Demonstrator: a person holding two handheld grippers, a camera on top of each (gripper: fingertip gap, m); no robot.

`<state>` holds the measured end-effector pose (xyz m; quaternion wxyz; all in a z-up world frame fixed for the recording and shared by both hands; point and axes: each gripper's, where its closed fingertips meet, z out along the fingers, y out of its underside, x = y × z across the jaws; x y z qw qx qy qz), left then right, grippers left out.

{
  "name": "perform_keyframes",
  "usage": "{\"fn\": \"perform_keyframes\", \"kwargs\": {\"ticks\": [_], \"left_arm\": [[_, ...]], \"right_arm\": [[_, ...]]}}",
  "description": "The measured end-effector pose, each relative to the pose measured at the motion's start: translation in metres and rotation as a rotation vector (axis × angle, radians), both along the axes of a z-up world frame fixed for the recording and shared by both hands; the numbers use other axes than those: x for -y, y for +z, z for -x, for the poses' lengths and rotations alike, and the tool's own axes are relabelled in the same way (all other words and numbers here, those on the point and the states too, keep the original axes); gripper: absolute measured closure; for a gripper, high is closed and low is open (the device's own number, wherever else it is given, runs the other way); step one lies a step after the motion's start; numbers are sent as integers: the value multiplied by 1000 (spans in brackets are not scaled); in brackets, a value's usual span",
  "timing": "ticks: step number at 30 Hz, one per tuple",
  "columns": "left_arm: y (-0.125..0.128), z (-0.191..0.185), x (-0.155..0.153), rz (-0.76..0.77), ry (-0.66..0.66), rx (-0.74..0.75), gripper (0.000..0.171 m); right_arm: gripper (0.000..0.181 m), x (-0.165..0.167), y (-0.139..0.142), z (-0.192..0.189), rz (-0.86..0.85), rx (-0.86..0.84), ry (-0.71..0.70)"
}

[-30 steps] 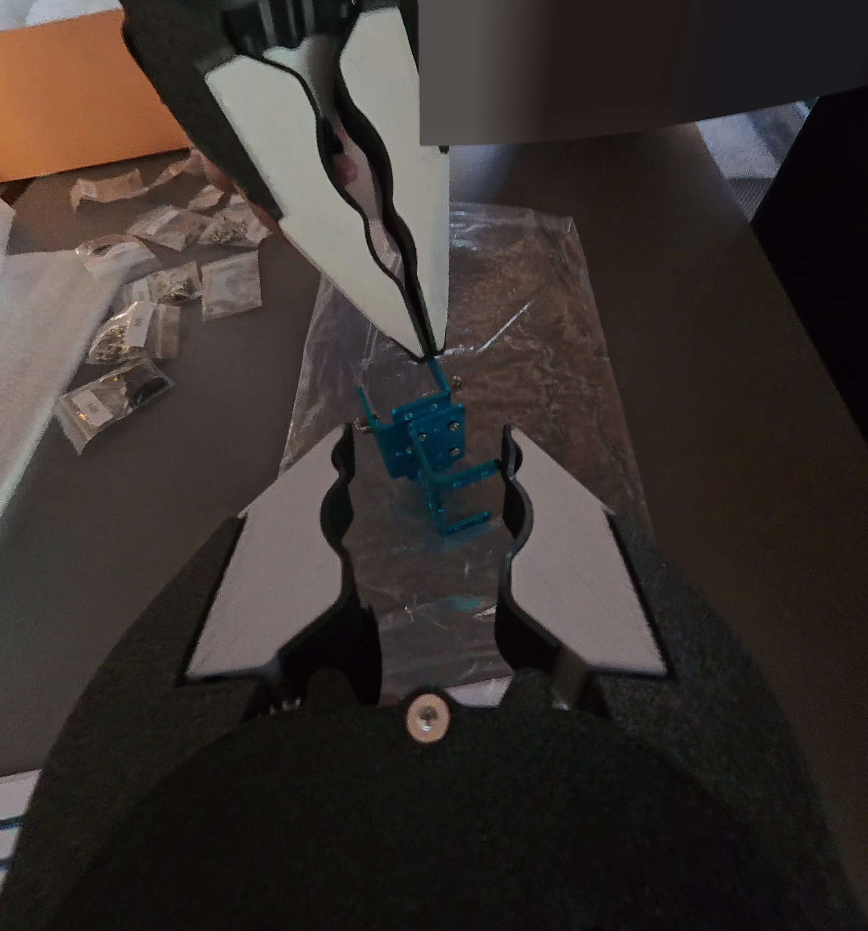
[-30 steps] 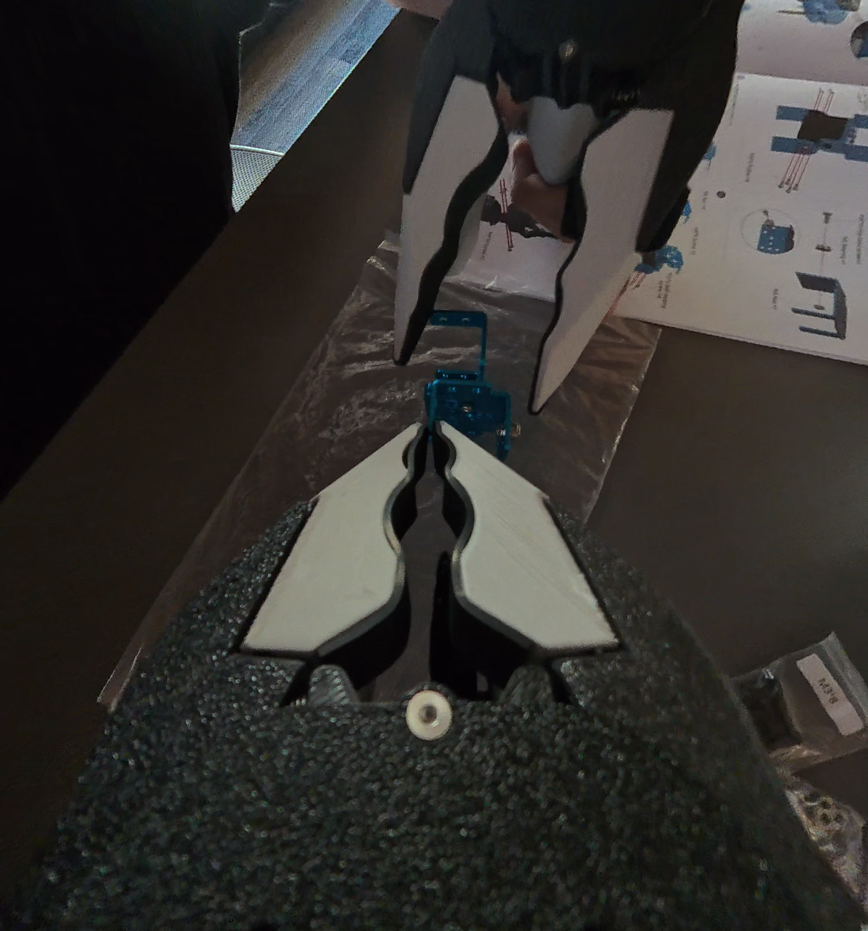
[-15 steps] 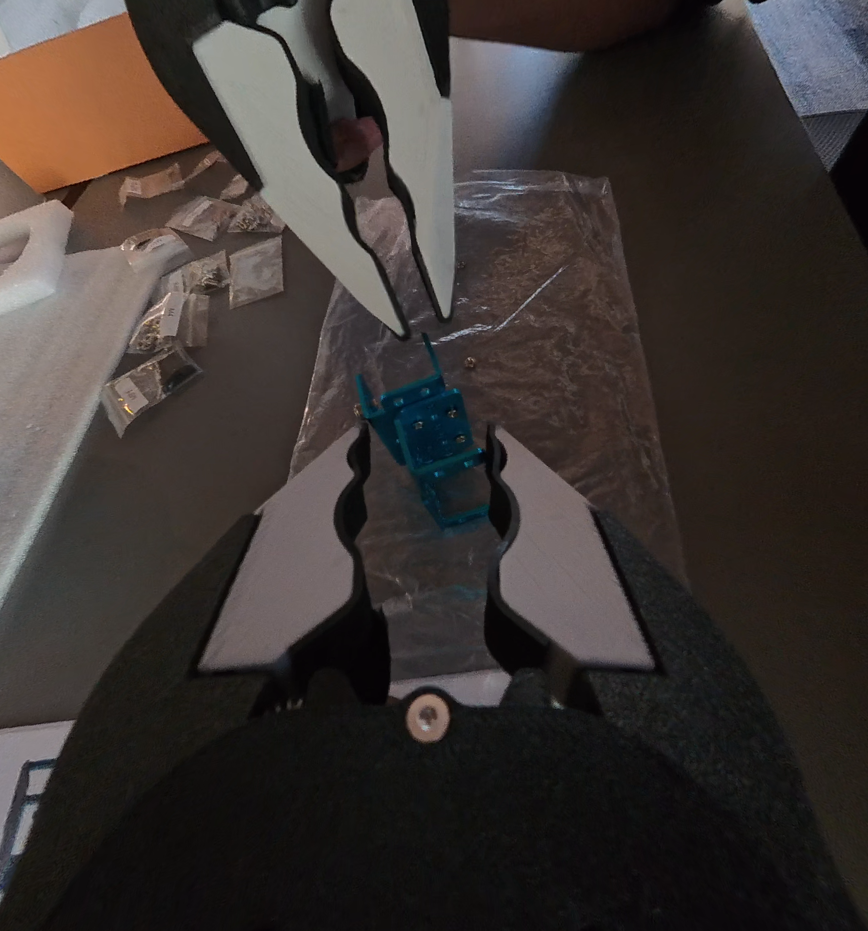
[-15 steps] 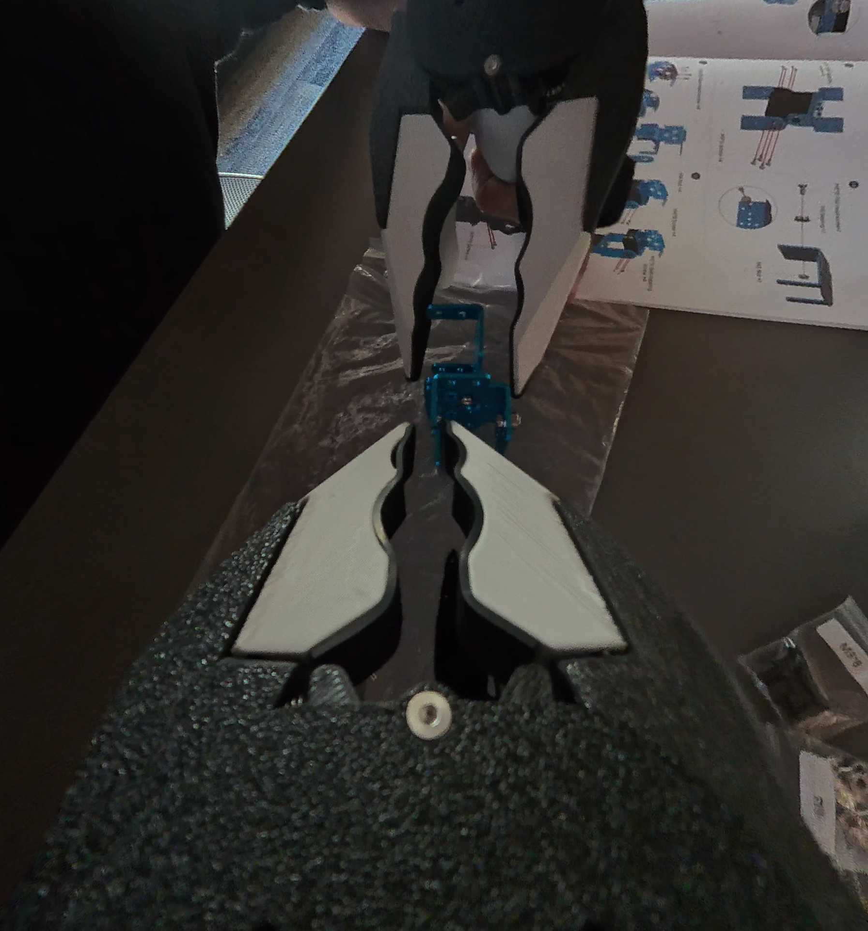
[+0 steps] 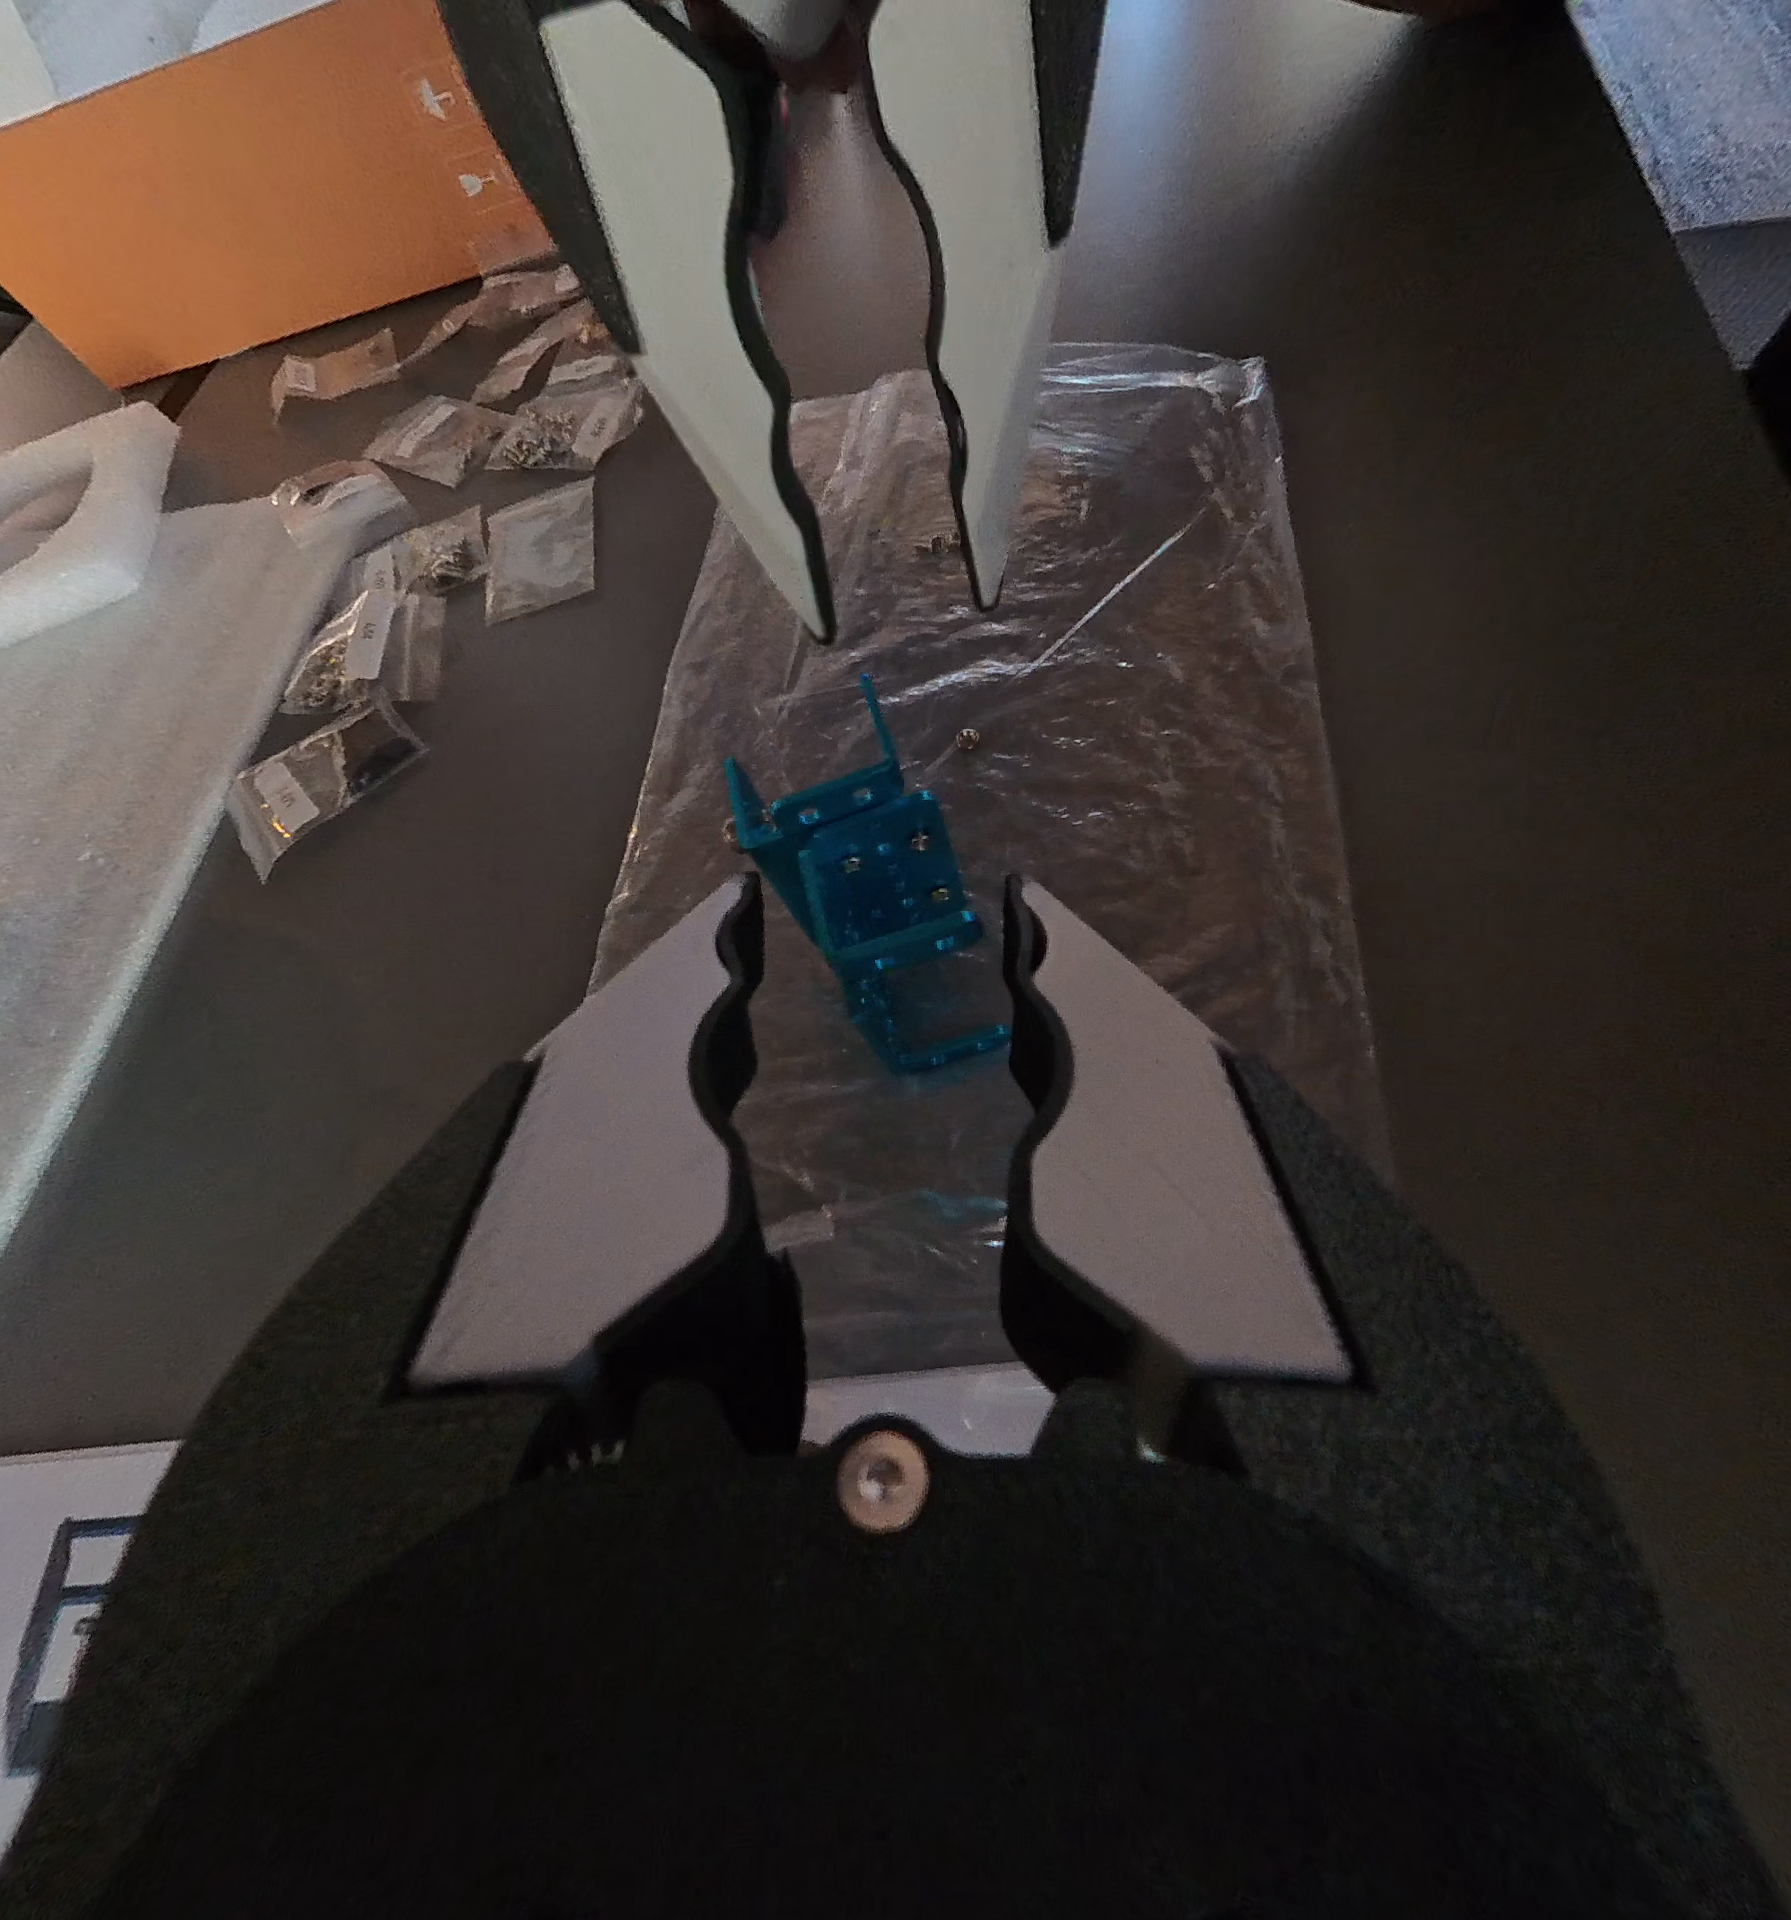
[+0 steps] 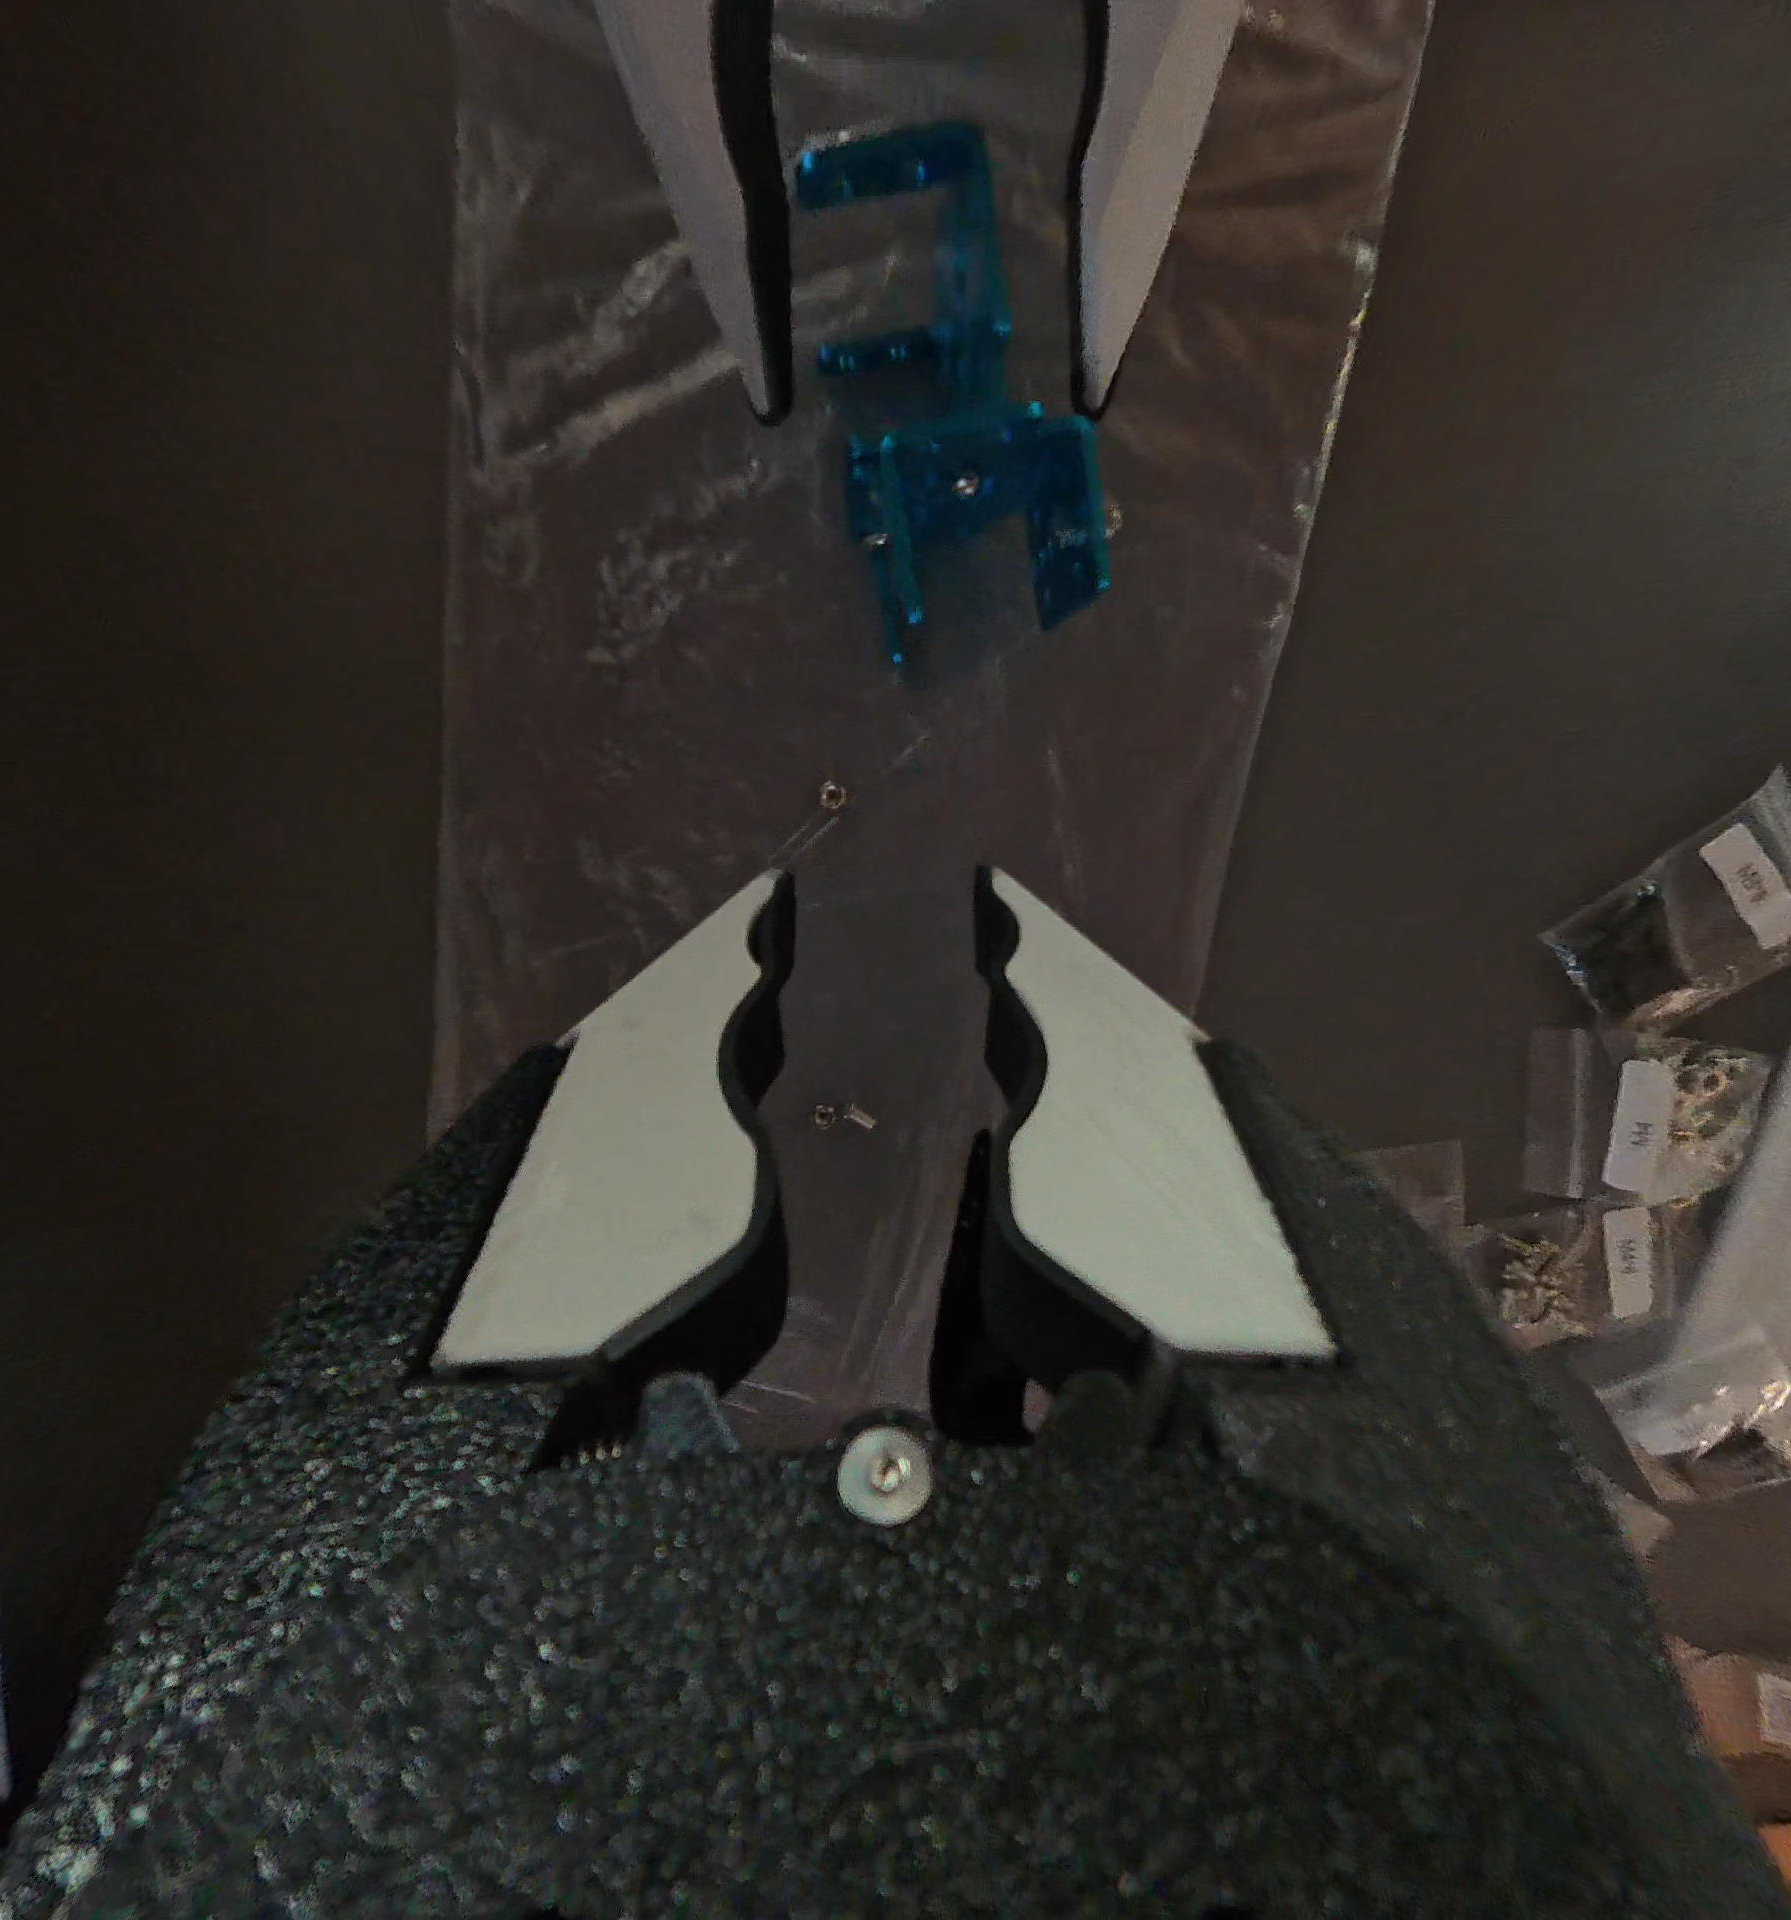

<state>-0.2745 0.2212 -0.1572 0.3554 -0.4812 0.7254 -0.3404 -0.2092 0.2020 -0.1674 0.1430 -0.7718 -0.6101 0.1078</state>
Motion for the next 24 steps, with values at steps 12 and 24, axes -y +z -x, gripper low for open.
{"fn": "perform_keyframes", "kwargs": {"ticks": [12,24], "left_arm": [[-2,0,3,-19,-1,-7,126],[-1,2,2,9,2,-12,126]], "right_arm": [[166,11,-13,13,-26,67,86],[174,6,-28,19,6,104,105]]}}
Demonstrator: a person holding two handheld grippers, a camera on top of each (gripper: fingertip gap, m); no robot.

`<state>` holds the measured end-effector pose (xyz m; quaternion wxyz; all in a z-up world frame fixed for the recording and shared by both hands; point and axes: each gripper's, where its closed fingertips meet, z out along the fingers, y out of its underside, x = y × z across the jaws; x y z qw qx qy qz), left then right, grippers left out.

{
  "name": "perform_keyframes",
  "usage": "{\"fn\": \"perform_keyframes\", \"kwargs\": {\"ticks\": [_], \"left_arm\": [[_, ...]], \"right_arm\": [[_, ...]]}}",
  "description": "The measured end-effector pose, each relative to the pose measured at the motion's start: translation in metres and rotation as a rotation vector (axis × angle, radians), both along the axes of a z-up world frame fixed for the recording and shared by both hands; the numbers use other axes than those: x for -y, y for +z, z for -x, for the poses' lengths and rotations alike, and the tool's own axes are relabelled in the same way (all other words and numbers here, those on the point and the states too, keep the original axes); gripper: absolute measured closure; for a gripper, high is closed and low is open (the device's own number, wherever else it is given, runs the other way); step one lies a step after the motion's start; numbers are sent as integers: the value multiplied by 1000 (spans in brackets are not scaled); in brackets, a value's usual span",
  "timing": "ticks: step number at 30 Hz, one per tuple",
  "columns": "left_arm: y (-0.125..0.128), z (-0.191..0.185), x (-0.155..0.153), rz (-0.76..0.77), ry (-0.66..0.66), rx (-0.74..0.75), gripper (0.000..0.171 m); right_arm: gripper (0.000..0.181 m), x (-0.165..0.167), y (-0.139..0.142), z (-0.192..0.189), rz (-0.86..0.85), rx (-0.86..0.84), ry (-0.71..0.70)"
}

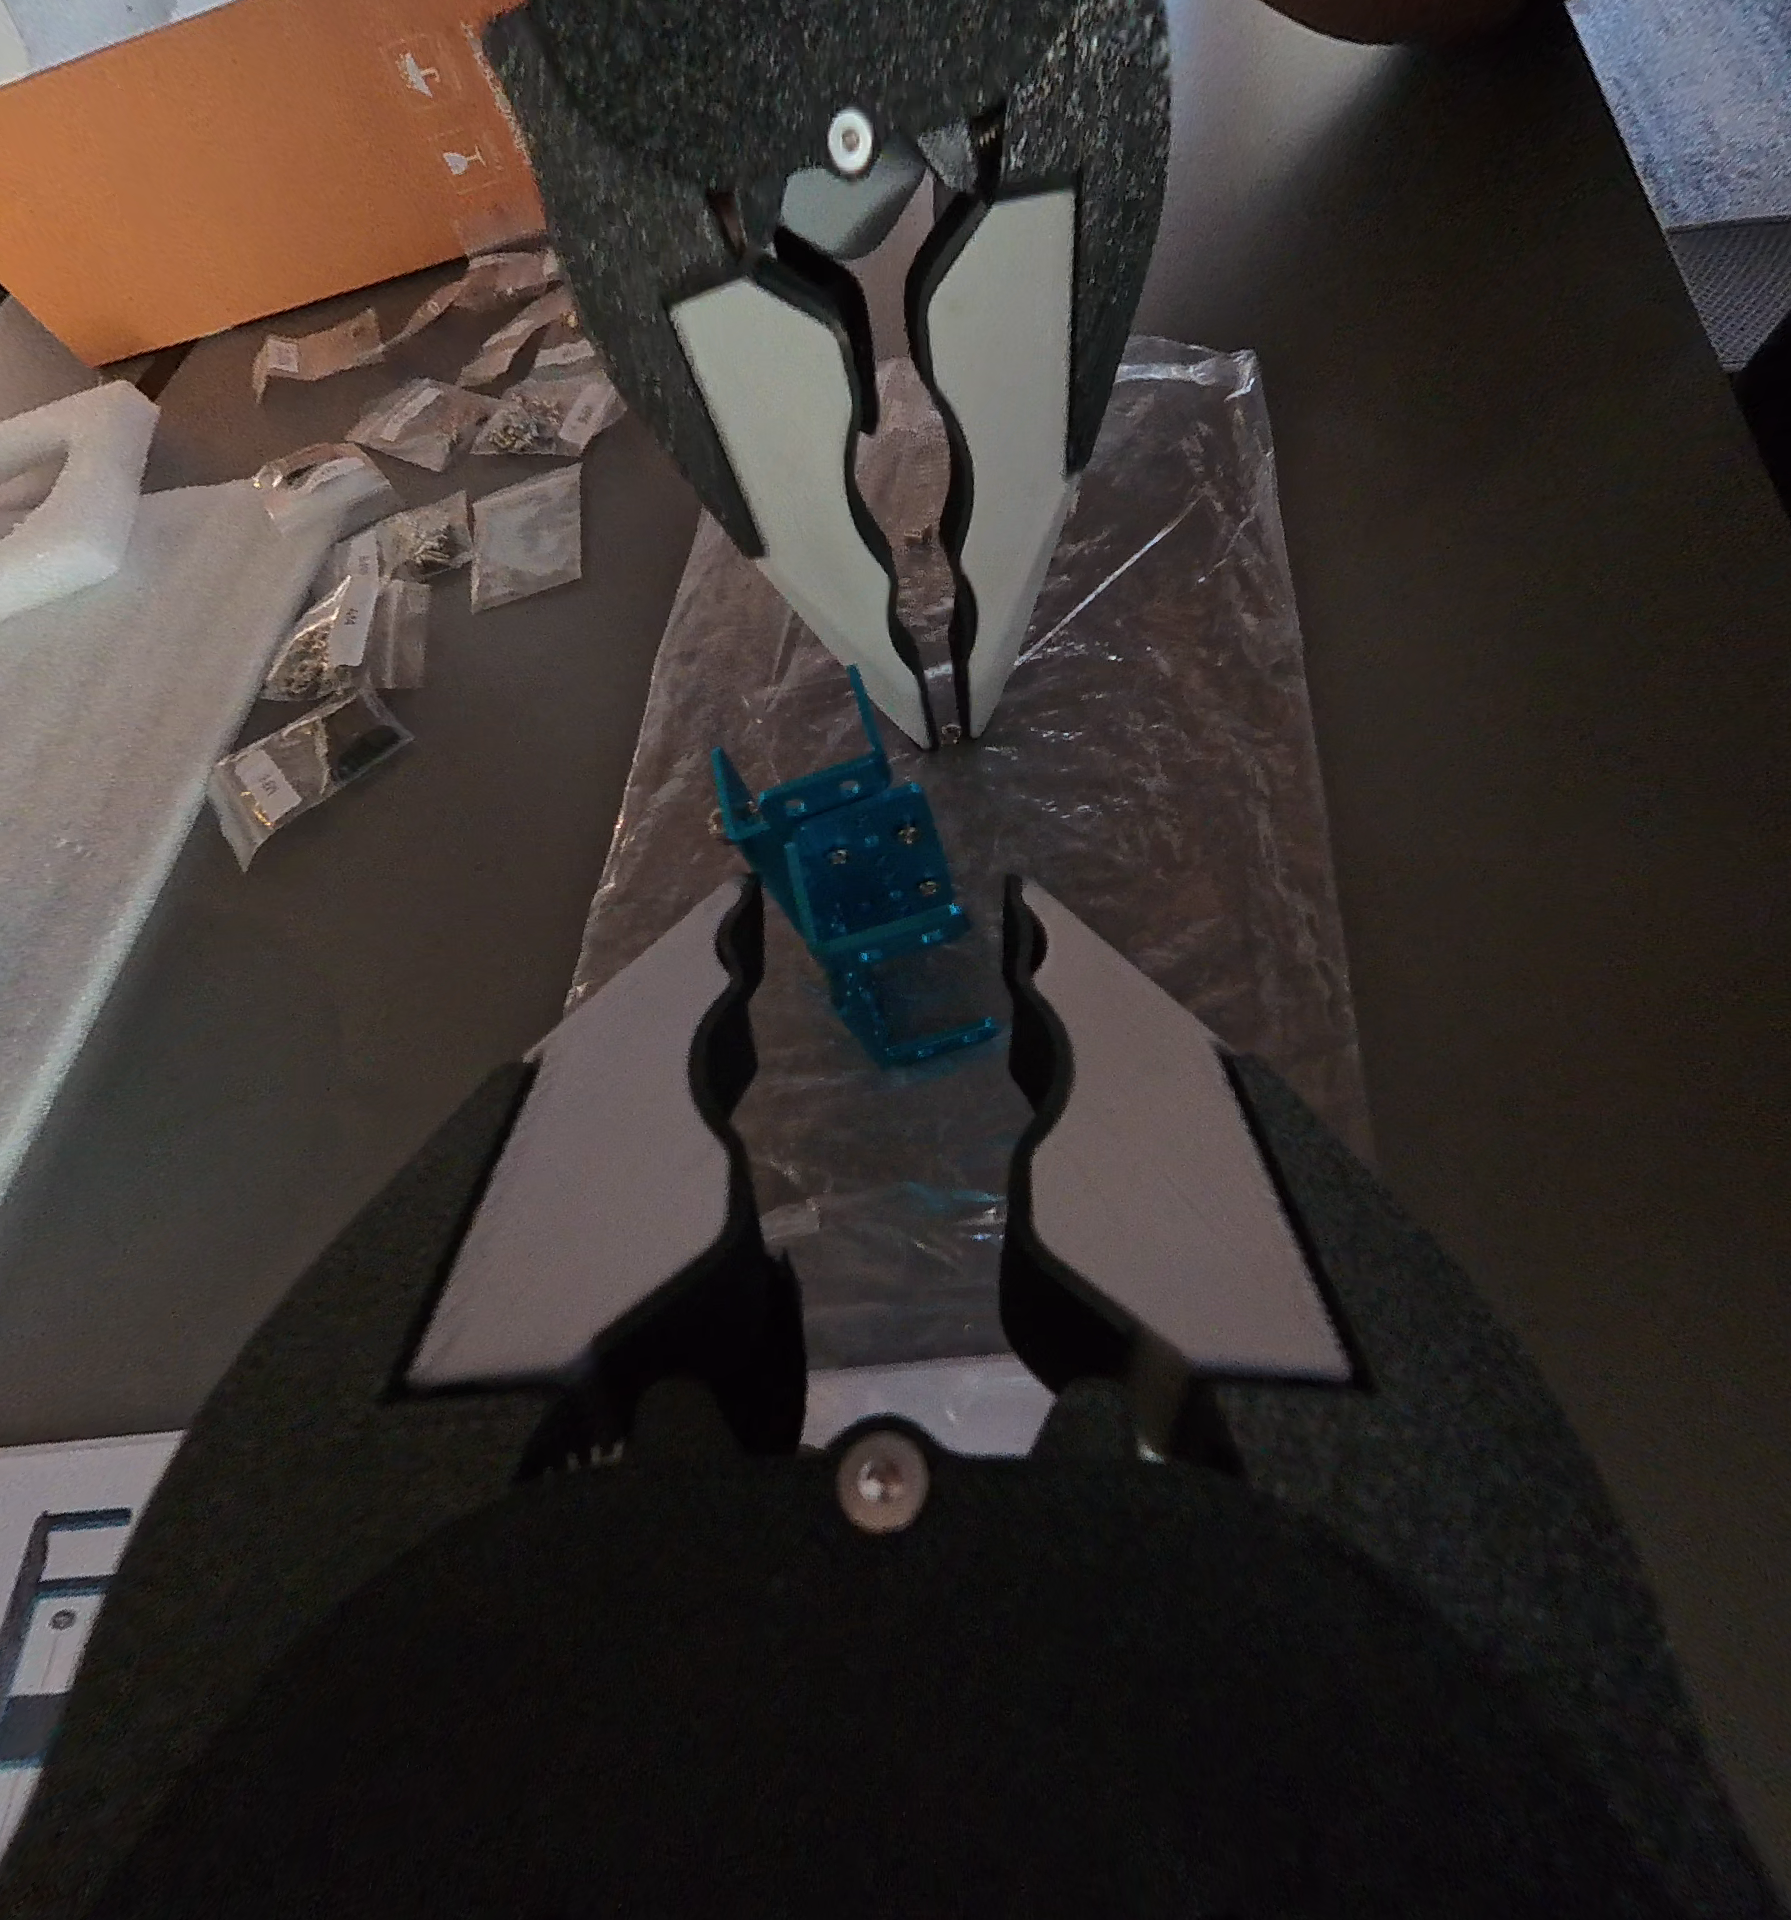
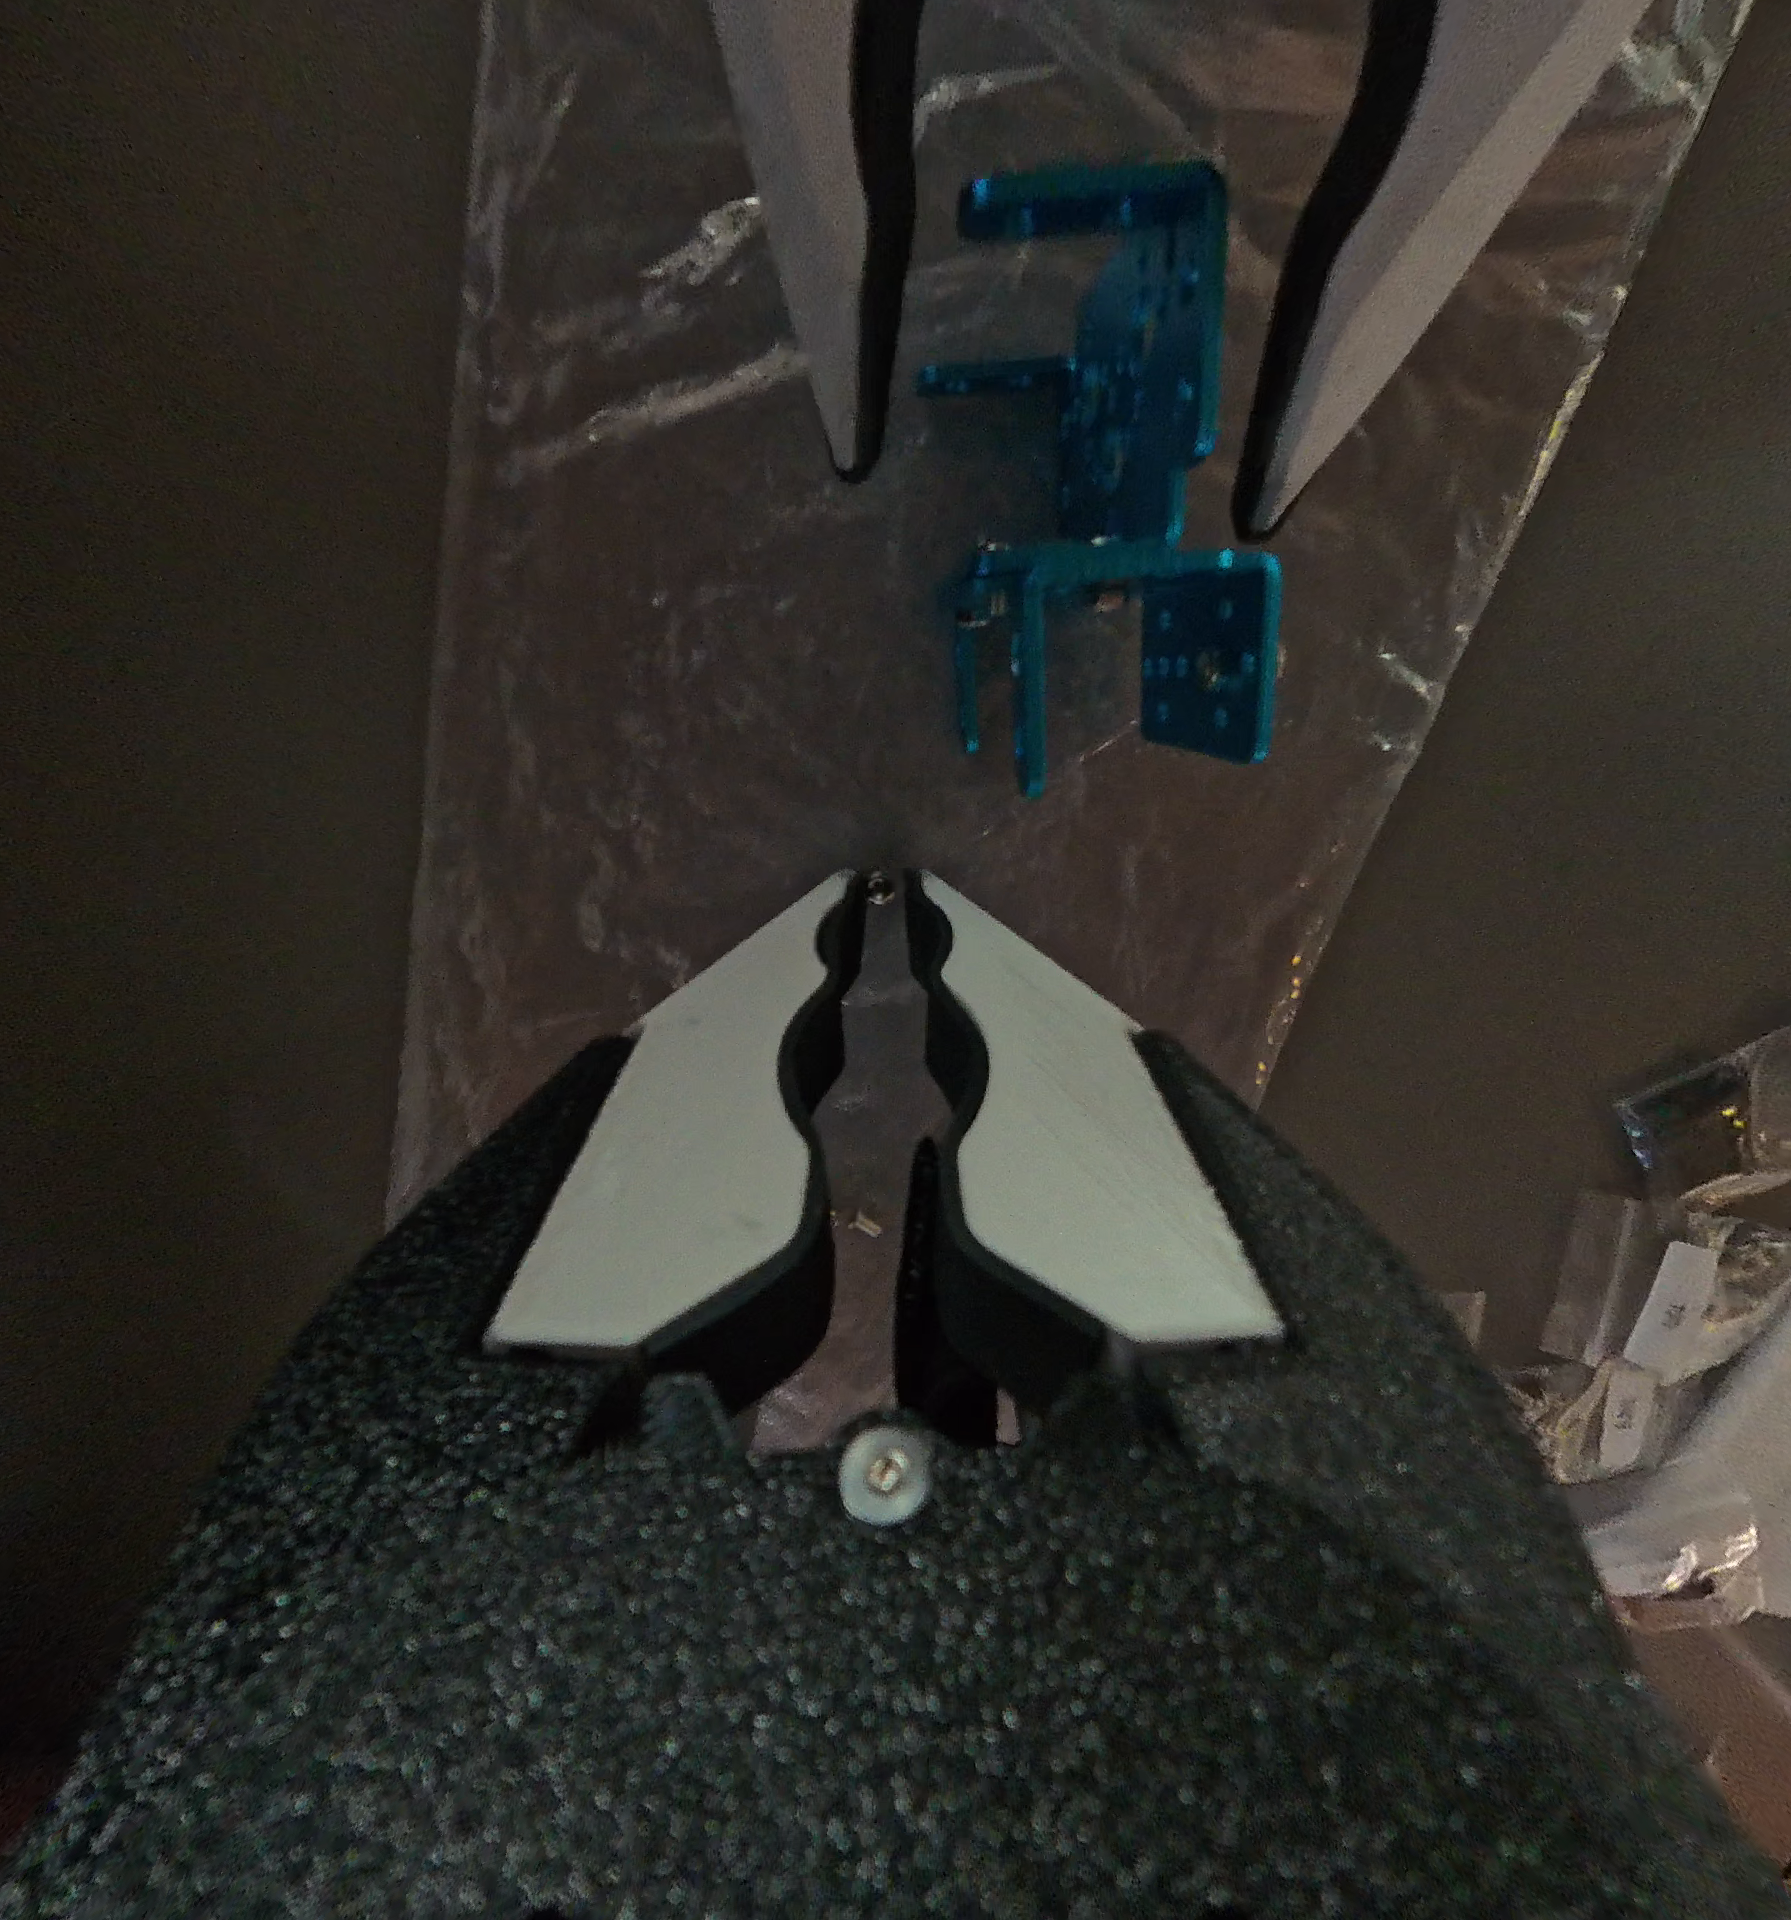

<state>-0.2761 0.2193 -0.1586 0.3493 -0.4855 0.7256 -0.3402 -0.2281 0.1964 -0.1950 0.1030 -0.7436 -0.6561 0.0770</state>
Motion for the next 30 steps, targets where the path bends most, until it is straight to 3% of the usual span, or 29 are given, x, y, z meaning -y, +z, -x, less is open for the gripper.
{"fn": "perform_keyframes", "kwargs": {"ticks": [13,20,30], "left_arm": [[0,0,1,8,-3,-1,126],[-1,1,2,-2,-6,-4,126],[0,0,0,7,-1,-1,126]], "right_arm": [[179,-3,2,-5,-5,-26,4],[179,-35,3,-48,-166,113,-79],[174,-22,1,-50,-51,51,-94]]}}
